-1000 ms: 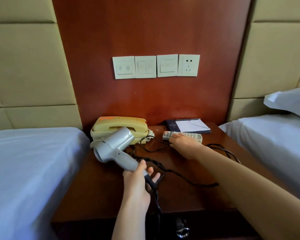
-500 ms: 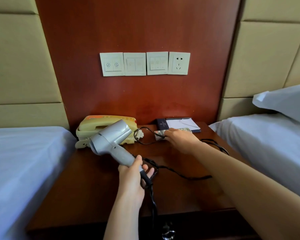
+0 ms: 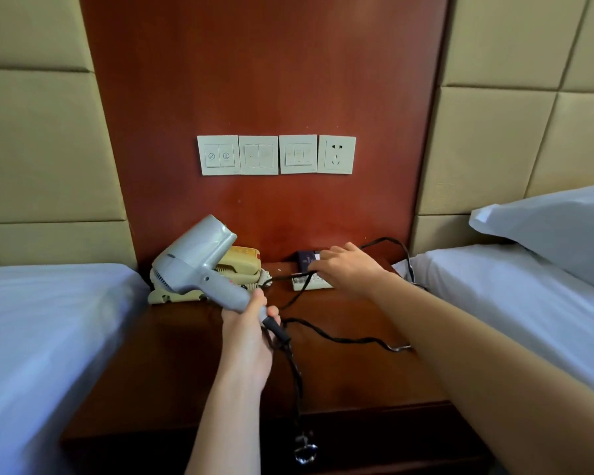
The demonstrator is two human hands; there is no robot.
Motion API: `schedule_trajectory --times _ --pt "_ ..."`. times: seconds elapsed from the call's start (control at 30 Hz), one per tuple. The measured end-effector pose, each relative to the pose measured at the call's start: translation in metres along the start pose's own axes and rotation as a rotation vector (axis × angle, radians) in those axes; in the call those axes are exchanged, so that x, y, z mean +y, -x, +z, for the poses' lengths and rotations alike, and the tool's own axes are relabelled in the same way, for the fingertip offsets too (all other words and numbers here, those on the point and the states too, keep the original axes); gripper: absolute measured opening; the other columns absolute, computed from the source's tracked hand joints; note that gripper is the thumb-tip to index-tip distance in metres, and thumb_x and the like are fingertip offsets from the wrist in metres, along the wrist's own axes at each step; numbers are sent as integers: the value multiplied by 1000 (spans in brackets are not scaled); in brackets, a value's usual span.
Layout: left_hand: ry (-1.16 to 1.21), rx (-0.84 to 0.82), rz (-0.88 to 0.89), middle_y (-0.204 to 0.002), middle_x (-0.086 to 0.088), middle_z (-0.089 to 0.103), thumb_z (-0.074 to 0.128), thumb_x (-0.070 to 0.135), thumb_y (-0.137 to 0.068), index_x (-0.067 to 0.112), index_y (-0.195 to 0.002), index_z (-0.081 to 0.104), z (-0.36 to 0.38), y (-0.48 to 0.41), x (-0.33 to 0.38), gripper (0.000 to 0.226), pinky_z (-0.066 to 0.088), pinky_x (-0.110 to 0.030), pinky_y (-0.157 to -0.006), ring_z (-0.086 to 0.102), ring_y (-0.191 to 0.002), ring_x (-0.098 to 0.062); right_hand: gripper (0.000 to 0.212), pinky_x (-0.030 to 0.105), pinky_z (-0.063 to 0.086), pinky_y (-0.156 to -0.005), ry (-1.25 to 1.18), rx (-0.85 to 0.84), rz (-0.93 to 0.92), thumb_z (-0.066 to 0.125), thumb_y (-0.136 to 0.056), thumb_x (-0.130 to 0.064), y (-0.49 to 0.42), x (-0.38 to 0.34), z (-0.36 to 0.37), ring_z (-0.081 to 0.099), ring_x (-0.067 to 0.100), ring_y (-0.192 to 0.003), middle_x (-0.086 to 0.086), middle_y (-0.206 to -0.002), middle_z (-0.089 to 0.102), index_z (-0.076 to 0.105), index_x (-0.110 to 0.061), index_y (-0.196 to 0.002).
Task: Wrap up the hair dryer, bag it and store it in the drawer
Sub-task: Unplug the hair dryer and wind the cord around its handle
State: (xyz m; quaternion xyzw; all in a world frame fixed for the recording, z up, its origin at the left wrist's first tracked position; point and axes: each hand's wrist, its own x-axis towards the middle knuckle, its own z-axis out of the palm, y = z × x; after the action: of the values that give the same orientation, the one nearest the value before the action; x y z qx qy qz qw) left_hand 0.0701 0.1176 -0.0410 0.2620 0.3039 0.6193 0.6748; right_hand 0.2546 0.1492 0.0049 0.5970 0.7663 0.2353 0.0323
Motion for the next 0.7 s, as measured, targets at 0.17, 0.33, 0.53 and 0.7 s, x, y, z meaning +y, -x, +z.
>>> schedule_trajectory --times 0.17,0.33,0.53,0.7 --pt "34 -18 2 -82 -1 46 51 11 -96 19 -118 44 1 9 7 24 44 -26 -67 44 -51 -8 43 36 30 -100 -60 -86 16 29 -100 -17 28 -14 3 45 26 -121 4 -136 50 34 -27 -142" --pt "100 -10 -21 -80 -1 45 51 12 -96 18 -115 43 0 15 8 21 43 -27 -70 46 -44 -6 40 41 33 -106 -514 -29 159 31 -100 -25 38 -33 -9 45 30 -127 7 -139 50 44 -22 -138" --pt "127 -80 1 -74 -1 43 47 11 -98 13 -107 41 0 16 9 11 43 -29 -74 44 -41 -6 32 42 49 -89 -760 -42 127 42 -96 -19 64 -82 -29 58 32 -106 11 -116 64 54 -17 -125" --pt "111 -181 -31 -75 0 43 45 11 -98 9 -87 46 3 23 12 11 47 -29 -76 44 -41 -4 34 40 48 -85 -849 88 147 41 -97 -16 90 -98 -20 57 26 -102 4 -110 59 55 -28 -125"
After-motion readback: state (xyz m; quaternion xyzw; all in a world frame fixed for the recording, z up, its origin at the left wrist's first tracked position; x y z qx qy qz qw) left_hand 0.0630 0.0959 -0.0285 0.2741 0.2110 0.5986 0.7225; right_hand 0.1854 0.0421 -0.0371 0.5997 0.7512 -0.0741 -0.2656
